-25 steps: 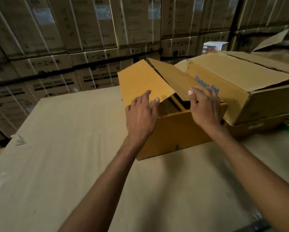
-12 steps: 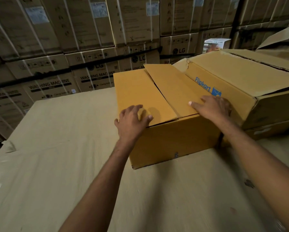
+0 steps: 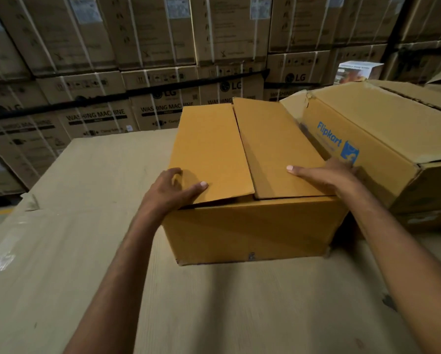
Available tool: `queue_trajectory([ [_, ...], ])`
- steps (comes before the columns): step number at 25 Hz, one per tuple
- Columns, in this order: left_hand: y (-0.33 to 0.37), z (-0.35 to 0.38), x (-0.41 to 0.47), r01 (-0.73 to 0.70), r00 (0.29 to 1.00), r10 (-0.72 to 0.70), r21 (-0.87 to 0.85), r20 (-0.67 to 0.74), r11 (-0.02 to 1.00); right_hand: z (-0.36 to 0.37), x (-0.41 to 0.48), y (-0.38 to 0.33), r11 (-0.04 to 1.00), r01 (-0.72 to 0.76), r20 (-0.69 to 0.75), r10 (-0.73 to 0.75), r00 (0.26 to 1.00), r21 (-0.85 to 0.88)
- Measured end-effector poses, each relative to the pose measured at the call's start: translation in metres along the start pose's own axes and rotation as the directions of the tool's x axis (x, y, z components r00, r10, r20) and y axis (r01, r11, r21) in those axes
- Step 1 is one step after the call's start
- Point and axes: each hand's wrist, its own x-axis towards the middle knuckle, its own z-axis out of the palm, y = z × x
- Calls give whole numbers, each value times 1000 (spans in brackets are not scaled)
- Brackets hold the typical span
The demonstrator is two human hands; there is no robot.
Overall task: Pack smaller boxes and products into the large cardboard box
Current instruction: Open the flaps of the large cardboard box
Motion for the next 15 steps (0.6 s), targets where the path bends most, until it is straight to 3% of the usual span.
queue_trajectory([
  [2,-13,-18,0,81,996,-81,-12,-30,997,11,-8,-1,996,2,74,-9,997,92],
  [4,-15,-24,-3,130,991,-132,-135,-6,982,16,-20,-10,984,53,82,-68,994,173],
  [8,-29,-38,-28,57,990,-81,-193,-117,979,22,-59,-17,976,113,-19,-112,994,187],
  [15,-87,-146,-100,24,934,-92,-194,-346,981,37,-154,-74,949,258,-3,-262,965,184],
])
